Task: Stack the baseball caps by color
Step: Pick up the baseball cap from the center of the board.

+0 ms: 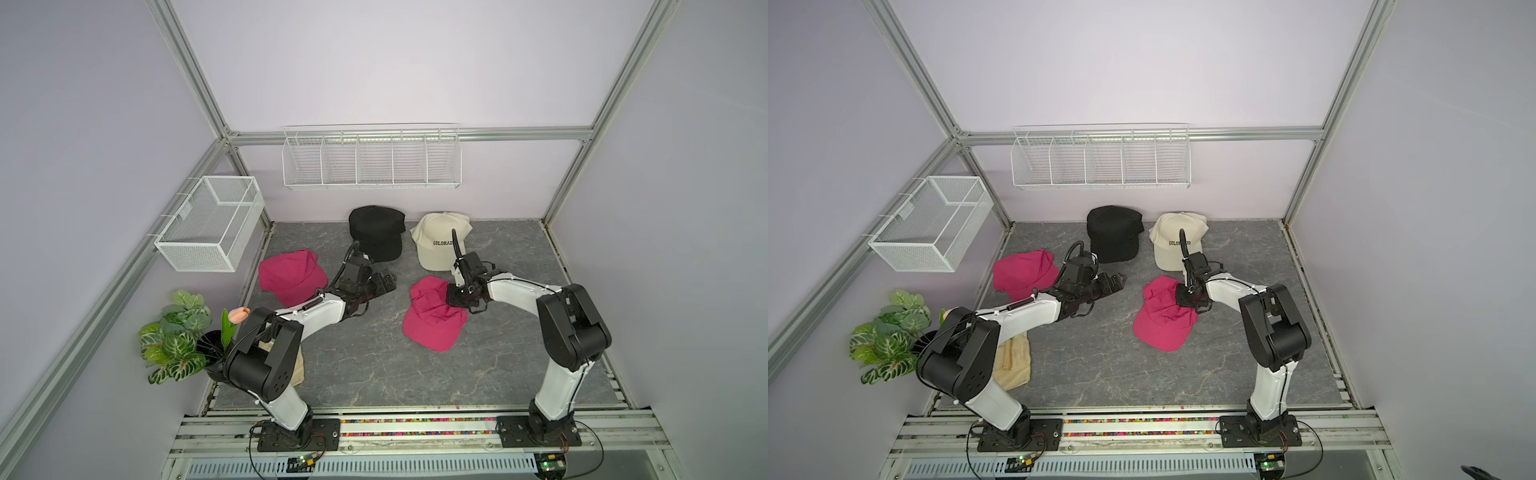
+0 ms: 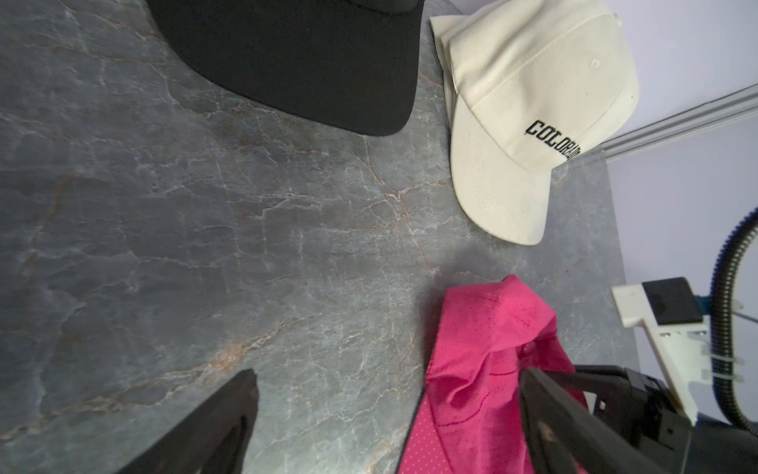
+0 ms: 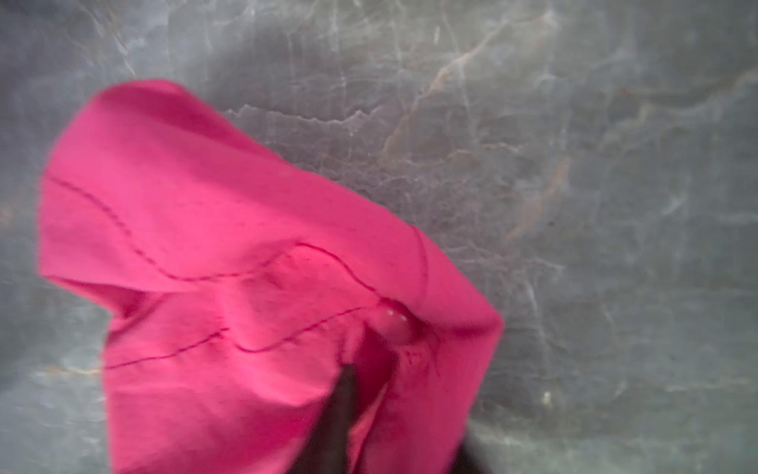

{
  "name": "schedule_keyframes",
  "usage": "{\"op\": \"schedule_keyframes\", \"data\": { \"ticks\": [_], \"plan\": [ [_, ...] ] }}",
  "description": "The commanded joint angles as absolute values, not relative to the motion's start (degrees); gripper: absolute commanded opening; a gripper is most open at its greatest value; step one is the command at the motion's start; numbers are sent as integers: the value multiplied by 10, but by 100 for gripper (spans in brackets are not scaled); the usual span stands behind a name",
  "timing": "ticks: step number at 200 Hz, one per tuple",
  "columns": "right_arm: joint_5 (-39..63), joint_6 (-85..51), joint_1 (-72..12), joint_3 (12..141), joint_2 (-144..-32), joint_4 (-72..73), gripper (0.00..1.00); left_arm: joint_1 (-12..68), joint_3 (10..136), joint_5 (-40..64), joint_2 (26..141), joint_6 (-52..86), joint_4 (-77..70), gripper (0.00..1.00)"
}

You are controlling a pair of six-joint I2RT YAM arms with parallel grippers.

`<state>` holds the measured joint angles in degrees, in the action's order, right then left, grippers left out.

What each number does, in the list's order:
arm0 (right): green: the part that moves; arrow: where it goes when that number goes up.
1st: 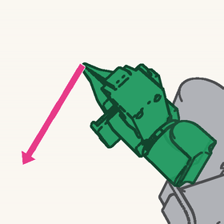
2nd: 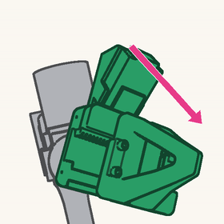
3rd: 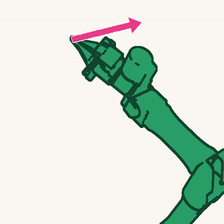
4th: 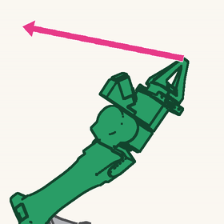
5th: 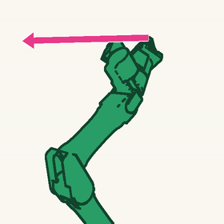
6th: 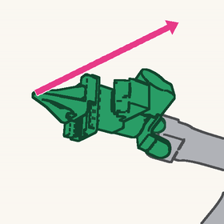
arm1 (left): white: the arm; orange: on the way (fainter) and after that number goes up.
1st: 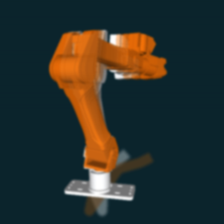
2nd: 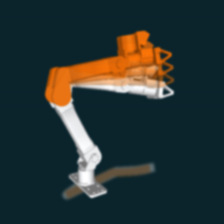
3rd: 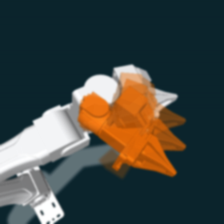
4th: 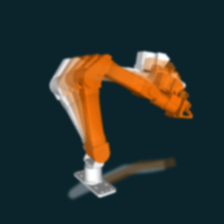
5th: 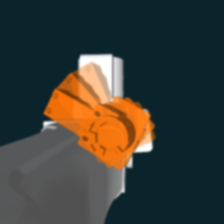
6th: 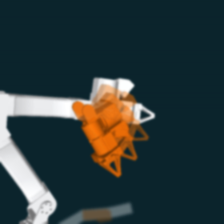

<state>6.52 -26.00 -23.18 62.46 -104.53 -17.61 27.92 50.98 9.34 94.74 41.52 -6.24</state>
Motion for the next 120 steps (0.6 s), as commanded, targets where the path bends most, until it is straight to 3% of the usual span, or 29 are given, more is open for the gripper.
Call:
{"op": "schedule_keyframes", "data": {
  "ticks": [1,49,120],
  "plan": [
    [107,-346,-221,587,-991,-68,6,275,500,150,956,439,-109,100],
    [131,-503,-186,507,-909,134,6,275,488,149,957,451,-115,100],
    [90,-652,-183,436,-848,373,7,275,445,238,997,537,-307,100]
  ]
}}
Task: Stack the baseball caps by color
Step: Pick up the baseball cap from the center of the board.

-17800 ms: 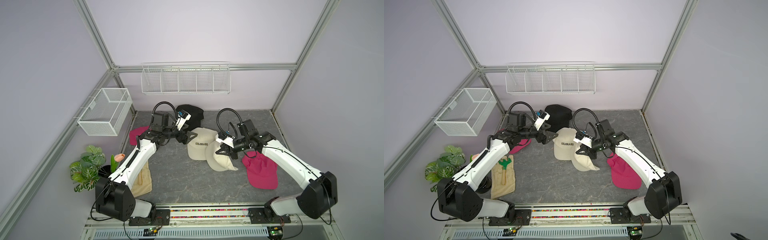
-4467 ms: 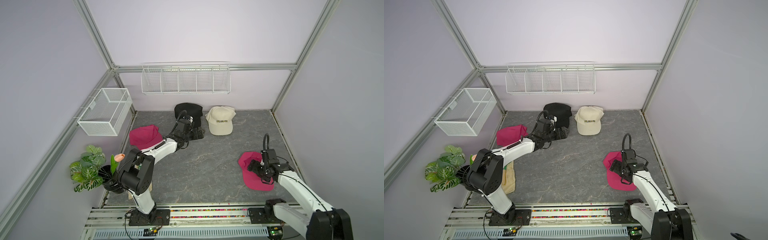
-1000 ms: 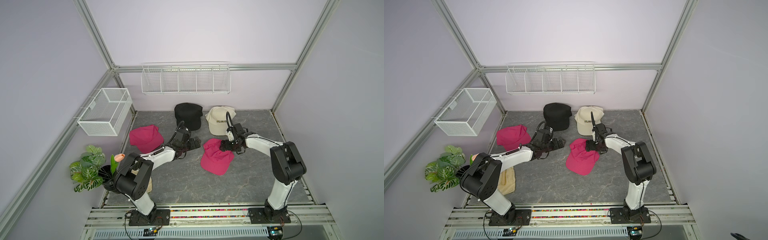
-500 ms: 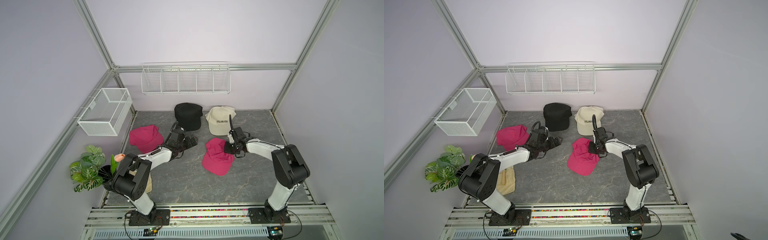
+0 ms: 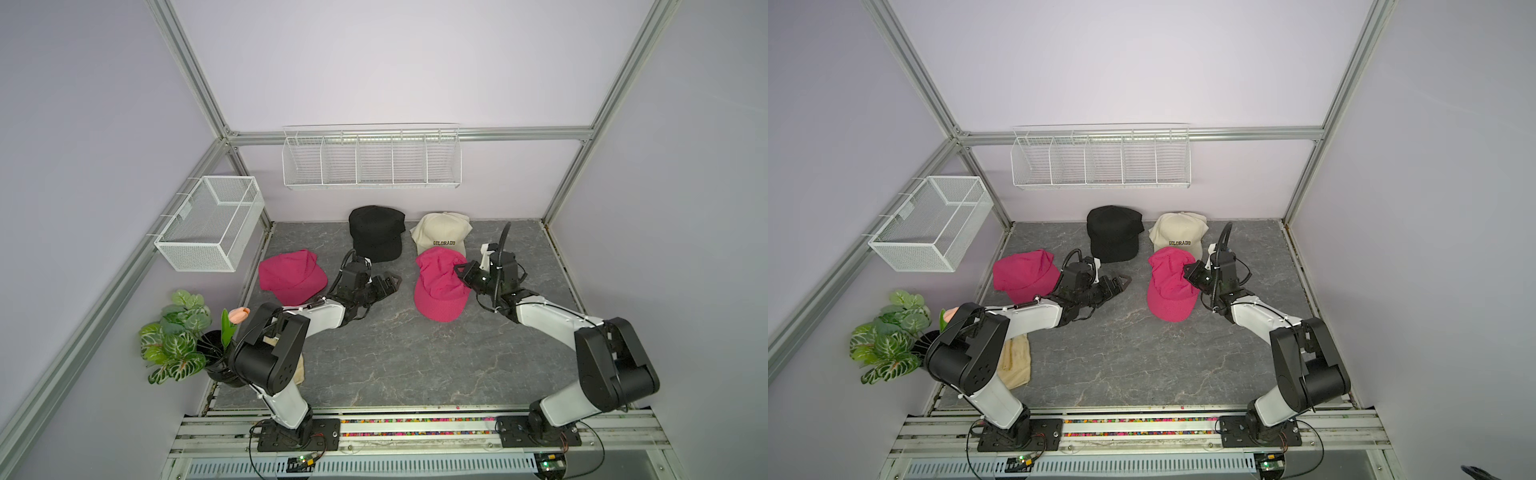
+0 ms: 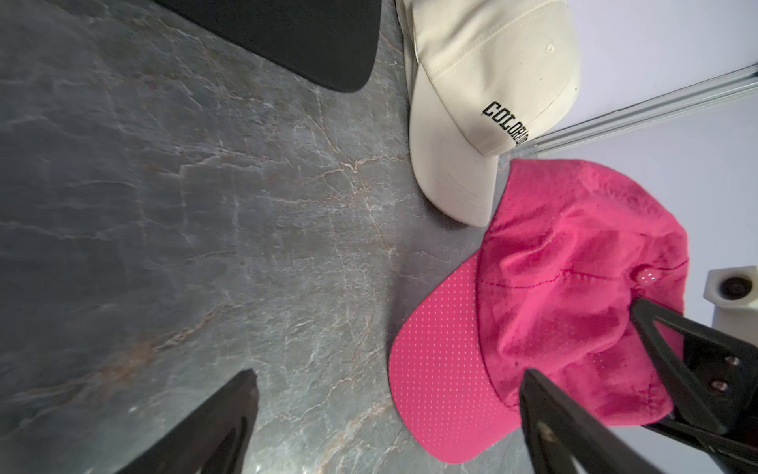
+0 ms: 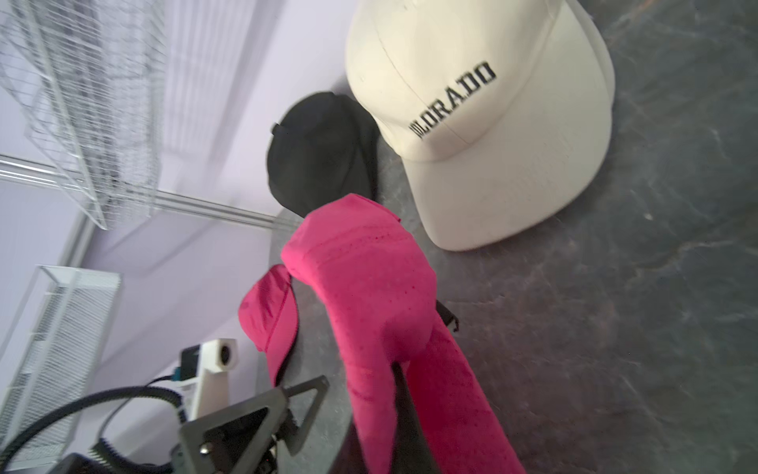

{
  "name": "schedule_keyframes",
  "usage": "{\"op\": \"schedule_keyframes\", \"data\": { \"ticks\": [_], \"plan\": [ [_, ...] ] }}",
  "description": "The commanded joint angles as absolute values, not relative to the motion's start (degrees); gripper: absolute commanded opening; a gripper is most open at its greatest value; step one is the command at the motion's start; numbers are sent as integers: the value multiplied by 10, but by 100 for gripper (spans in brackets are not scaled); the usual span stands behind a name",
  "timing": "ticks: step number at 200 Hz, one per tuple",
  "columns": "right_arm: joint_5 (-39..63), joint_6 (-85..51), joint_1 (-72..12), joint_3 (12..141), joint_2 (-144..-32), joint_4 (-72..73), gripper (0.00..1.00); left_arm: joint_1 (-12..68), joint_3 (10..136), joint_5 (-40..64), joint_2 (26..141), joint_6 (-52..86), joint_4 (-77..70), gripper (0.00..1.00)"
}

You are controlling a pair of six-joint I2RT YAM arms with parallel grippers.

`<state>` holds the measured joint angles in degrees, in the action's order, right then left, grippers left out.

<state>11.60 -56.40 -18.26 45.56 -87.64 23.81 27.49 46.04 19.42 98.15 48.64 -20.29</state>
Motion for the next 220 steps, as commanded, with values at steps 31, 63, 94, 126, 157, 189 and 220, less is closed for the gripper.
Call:
{"op": "schedule_keyframes", "data": {
  "ticks": [31,63,94,126,157,189,220],
  "plan": [
    [63,-734,-183,427,-844,455,6,275,434,241,994,553,-345,100],
    [40,-793,-191,432,-847,509,7,276,423,261,1003,573,-411,100],
    [27,-840,-209,444,-862,550,7,282,426,292,1025,608,-510,100],
    [31,-909,-229,462,-894,600,7,287,446,316,1059,656,-603,100],
    [38,-932,-251,478,-913,619,7,294,472,323,1087,686,-647,100],
    [39,-954,-256,466,-926,629,7,297,492,334,1107,700,-714,83],
    [20,-951,-252,426,-921,606,8,290,497,329,1109,705,-755,26]
  ]
}}
